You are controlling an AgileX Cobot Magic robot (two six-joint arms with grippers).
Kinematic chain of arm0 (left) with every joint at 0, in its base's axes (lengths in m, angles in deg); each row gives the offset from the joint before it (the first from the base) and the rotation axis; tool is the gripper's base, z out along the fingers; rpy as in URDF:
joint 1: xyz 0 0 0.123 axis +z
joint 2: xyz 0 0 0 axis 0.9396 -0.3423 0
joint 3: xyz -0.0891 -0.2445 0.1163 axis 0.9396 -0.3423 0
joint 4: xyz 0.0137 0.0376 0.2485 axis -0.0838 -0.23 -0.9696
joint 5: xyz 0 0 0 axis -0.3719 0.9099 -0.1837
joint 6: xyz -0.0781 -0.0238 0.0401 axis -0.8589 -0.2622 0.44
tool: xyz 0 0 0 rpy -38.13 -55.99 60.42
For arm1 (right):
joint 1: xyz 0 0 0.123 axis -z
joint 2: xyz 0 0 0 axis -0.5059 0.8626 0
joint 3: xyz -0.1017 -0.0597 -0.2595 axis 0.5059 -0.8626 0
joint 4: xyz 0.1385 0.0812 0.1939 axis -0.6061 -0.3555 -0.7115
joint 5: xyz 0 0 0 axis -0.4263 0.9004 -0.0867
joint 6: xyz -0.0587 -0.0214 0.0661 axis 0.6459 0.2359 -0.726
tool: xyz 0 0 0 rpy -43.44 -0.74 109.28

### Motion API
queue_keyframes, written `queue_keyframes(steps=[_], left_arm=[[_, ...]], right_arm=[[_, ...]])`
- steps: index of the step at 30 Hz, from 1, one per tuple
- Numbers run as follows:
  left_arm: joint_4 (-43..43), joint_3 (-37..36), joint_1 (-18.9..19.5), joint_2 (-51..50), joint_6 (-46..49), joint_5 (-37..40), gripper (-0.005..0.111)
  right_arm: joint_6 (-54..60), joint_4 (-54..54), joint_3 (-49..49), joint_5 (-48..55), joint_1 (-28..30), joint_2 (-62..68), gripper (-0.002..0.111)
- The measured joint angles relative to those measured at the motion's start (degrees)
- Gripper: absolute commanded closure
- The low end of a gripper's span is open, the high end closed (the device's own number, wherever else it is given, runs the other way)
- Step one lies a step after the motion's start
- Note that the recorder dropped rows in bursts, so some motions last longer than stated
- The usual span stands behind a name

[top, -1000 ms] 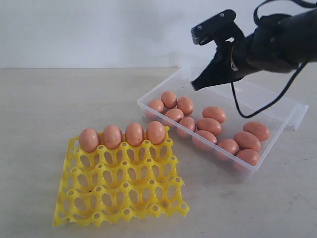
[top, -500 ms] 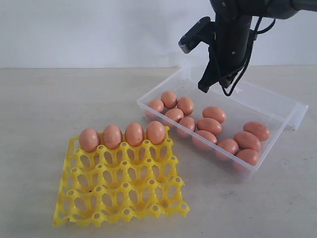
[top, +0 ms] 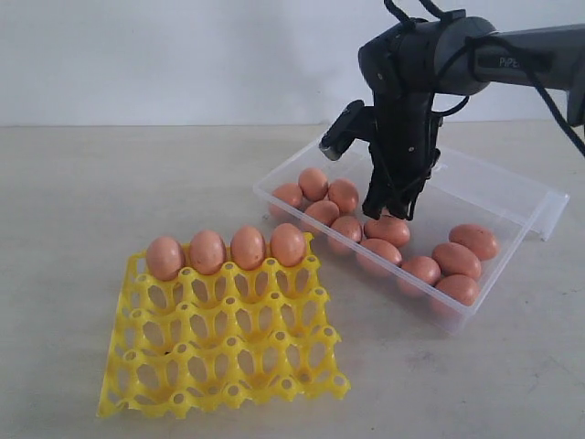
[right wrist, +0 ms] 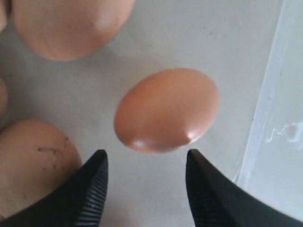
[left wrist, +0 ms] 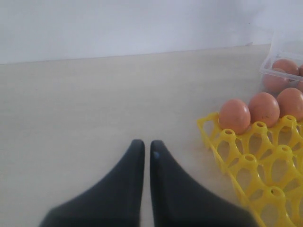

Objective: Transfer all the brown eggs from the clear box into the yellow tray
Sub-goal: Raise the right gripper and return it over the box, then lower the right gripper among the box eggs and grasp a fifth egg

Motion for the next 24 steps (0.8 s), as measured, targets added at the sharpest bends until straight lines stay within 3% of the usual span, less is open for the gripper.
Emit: queue_keyframes(steps=[14,18,24], left_arm=[[0.0,0.0,0.0,0.0,0.0,0.0,0.103],[0.0,0.0,0.0,0.0,0.0,0.0,0.103],[0.0,0.0,0.0,0.0,0.0,0.0,0.103]], right_arm=[[-0.6,2.6,0.0,-12.9,0.0,0.0,0.064],[-14.8,2.9,0.0,-11.2,0.0,0.0,0.064],[-21.4,2.9,0.0,-10.4,0.0,0.0,0.064]])
